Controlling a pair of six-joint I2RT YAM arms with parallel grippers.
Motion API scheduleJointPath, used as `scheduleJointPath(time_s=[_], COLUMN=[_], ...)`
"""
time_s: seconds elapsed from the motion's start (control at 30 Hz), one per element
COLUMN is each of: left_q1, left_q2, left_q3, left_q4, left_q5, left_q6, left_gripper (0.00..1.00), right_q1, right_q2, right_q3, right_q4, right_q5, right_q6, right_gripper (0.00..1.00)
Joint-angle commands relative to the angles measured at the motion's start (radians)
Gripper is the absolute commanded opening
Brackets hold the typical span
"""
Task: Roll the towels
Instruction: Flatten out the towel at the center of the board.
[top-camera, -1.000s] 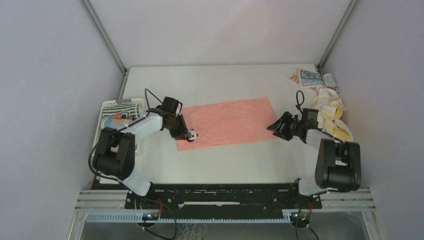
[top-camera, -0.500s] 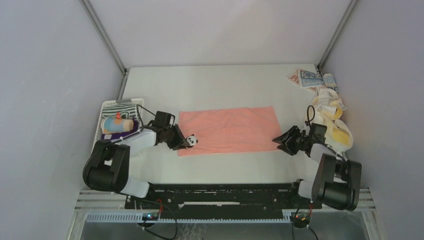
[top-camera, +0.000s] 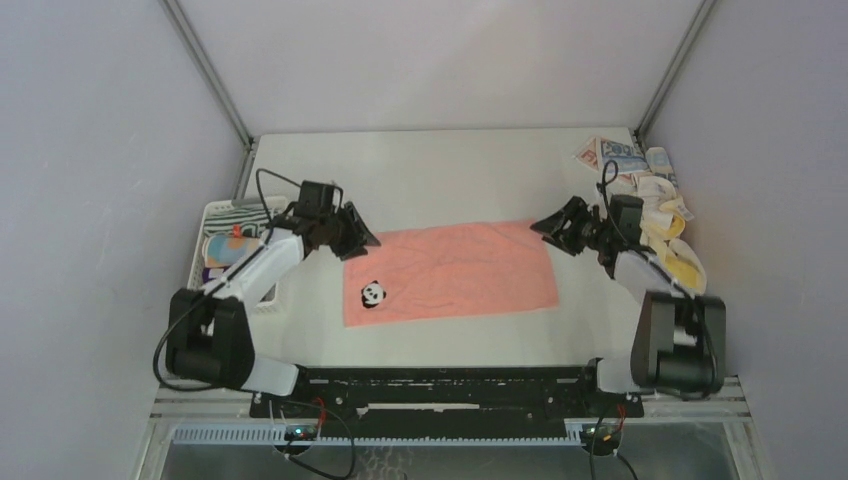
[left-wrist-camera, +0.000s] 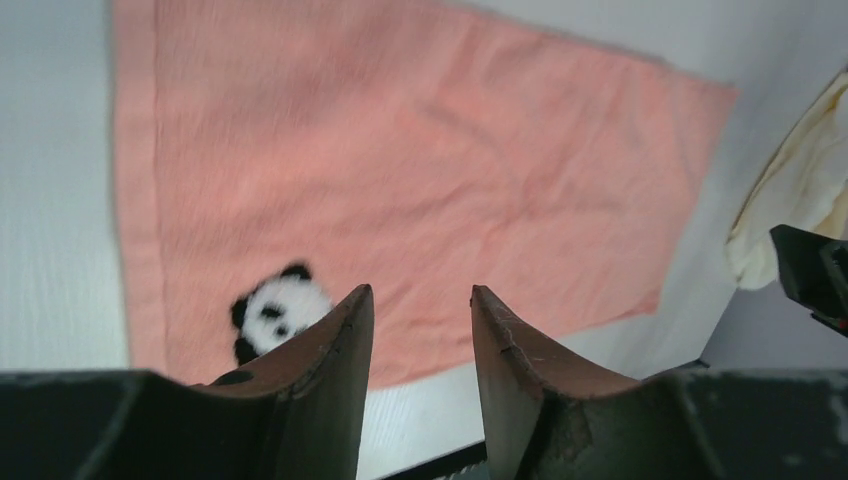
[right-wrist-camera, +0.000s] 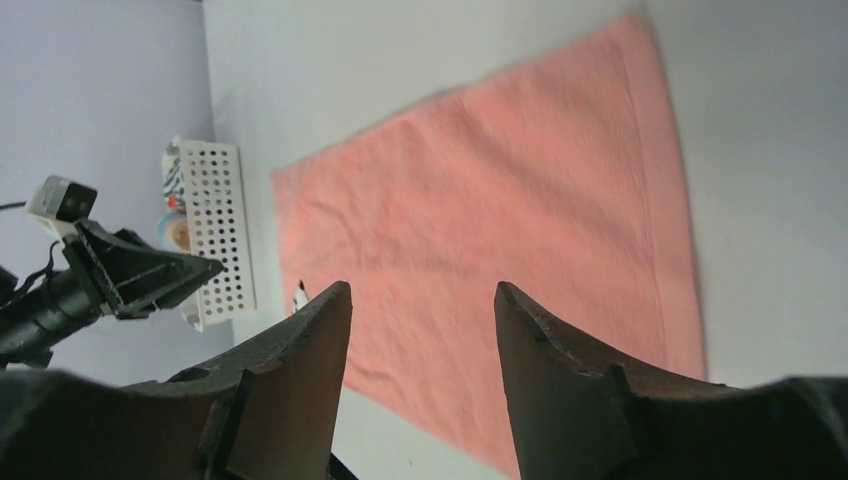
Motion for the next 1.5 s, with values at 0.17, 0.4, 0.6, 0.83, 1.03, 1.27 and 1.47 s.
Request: scheduleJointPath(time_s=[0.17, 0.4, 0.6, 0.83, 1.03, 1.27, 1.47], left_q1=[0.095, 0.138, 0.184, 0.188, 0.183, 0.187, 0.195], left_q2=[0.391, 0.529, 0.557, 0.468, 0.399, 0.446, 0.508], left_q3=[0.285, 0.302, 0.248, 0.268, 0.432, 0.579, 0.61], left_q4=[0.055, 0.057, 0.064, 0.038, -0.144, -0.384, -0.454], left_q5=[0.019, 0.024, 0.008, -0.013, -0.102, -0.249, -0.269], left_q6=[0.036, 0.026, 0.006, 0.033, 0.156, 0.306, 0.366], left_gripper=[0.43, 0.41, 0.41, 0.47, 0.52, 0.54, 0.55], right_q1=[0.034, 0.01, -0.033, -0.028, 0.034, 0.115, 0.216], right_q2=[0.479, 0.657, 0.671, 0.603, 0.545, 0.621, 0.723], right_q3=[0.32, 0.414, 0.422, 0.465, 0.668, 0.877, 1.002], right_q4=[0.271, 0.146, 0.018, -0.004, -0.313, -0.545, -0.688], right_q5=[-0.119, -0.04, 0.077, 0.064, 0.201, 0.356, 0.481], right_q6=[0.131, 0.126, 0.067, -0.026, -0.295, -0.565, -0.707], right_gripper=[0.52, 0.52, 0.51, 0.53, 0.52, 0.48, 0.48])
